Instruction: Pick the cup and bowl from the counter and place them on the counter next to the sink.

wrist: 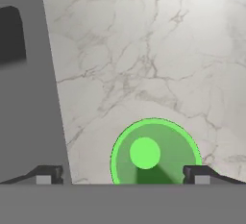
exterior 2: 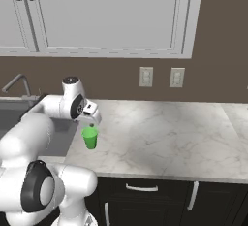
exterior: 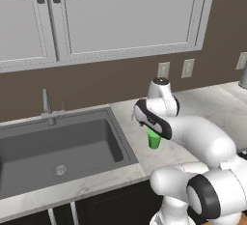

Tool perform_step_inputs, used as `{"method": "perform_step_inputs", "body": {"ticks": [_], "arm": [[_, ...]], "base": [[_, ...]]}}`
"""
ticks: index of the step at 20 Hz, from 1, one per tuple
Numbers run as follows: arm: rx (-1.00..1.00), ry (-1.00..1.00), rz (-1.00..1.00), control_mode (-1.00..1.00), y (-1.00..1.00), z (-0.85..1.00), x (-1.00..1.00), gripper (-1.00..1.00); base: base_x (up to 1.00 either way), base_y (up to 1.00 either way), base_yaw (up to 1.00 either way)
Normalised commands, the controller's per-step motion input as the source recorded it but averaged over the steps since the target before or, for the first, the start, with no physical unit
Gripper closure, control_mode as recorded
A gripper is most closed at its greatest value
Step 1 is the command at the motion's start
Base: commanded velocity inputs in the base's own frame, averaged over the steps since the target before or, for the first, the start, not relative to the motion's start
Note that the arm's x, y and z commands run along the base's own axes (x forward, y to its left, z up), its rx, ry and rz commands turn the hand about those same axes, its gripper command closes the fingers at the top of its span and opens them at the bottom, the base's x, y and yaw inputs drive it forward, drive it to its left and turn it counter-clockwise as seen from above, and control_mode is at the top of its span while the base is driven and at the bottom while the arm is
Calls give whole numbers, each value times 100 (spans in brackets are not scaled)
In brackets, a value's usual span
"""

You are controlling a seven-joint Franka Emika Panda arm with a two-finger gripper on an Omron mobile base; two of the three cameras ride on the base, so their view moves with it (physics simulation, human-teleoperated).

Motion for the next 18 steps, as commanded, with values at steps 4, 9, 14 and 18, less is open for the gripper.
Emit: {"method": "perform_step_inputs", "body": {"ticks": [4, 9, 14, 18], "arm": [[0, 0, 7, -100, 0, 50, -62, -100], [0, 0, 7, -100, -8, 41, -71, -100], [0, 0, 6, -100, -18, 30, -86, -100], [0, 0, 4, -100, -27, 19, -90, -100]], "base": [[0, 0, 0], [0, 0, 0], [0, 0, 0], [0, 0, 0]]}}
